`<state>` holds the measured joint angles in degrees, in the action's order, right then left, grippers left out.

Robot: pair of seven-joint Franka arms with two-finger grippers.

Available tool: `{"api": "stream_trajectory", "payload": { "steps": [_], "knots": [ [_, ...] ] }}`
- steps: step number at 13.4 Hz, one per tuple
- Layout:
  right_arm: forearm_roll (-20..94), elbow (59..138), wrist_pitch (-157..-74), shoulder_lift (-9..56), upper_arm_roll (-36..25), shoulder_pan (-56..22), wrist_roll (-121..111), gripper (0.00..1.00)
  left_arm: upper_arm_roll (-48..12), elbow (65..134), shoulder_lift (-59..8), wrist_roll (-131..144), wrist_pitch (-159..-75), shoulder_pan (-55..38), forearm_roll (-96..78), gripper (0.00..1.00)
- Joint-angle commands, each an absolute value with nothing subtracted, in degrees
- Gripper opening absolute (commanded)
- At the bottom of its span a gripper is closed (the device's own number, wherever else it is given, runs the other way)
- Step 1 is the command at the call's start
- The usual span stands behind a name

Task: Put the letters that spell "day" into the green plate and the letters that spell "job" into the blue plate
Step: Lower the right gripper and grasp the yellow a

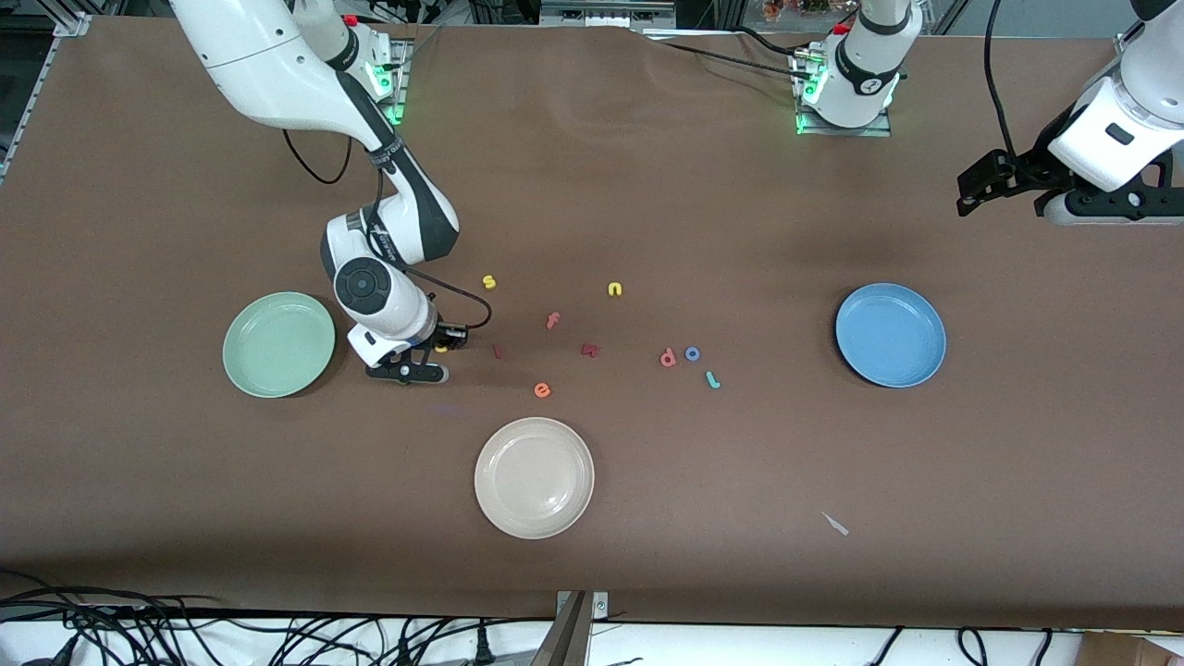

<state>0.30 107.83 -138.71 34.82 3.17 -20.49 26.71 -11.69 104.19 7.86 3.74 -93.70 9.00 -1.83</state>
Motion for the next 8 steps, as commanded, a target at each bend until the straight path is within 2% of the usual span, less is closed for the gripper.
{"api": "stream_trajectory", "payload": {
  "steps": [1, 3, 6, 8],
  "knots": [
    [1.32, 106.18, -138.69, 35.77, 3.08, -20.92, 25.93, 0.22, -11.78, 103.45, 7.91, 3.60, -93.16, 9.32, -3.60, 1.00],
    [1.41, 103.90, -135.90, 35.77, 3.51, -21.01, 26.01, 0.19, -11.78, 103.45, 7.91, 3.60, -93.16, 9.32, -3.60, 1.00],
    [1.41, 97.66, -125.36, 35.33, 3.43, -20.13, 24.53, 0.17, -11.78, 103.45, 7.91, 3.60, -93.16, 9.40, -3.60, 1.00],
    [1.14, 97.21, -121.83, 34.20, 2.64, -18.90, 18.14, 0.17, -11.78, 103.45, 7.91, 3.60, -93.16, 9.40, -3.60, 1.00]
  ]
}}
